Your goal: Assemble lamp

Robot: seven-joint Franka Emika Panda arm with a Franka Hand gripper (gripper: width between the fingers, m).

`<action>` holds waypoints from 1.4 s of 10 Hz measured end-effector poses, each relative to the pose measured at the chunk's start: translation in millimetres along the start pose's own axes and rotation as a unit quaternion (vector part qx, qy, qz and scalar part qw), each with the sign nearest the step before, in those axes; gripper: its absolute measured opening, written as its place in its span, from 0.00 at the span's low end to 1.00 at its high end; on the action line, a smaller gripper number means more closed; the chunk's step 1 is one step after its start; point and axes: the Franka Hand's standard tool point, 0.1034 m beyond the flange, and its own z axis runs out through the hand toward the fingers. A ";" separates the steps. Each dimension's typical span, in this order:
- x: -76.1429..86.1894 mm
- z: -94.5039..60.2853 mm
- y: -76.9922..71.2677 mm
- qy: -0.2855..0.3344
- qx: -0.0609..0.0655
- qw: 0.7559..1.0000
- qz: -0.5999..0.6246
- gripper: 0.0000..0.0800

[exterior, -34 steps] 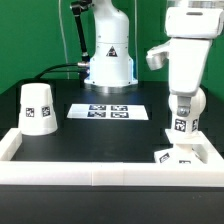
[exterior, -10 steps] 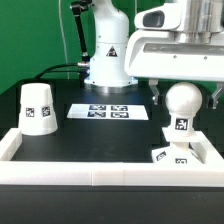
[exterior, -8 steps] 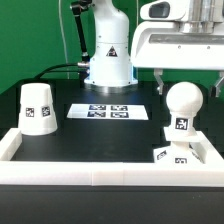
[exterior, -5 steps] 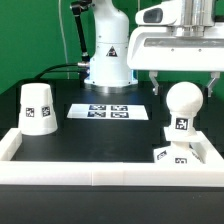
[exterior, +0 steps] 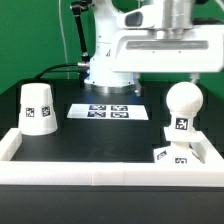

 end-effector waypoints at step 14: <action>-38.4 -20.2 169.5 -0.011 -0.016 1.000 -0.020 0.87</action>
Offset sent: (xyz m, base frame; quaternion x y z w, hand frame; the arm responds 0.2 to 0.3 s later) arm 0.0000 -0.0200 0.0000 0.0000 0.0000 0.0000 1.0000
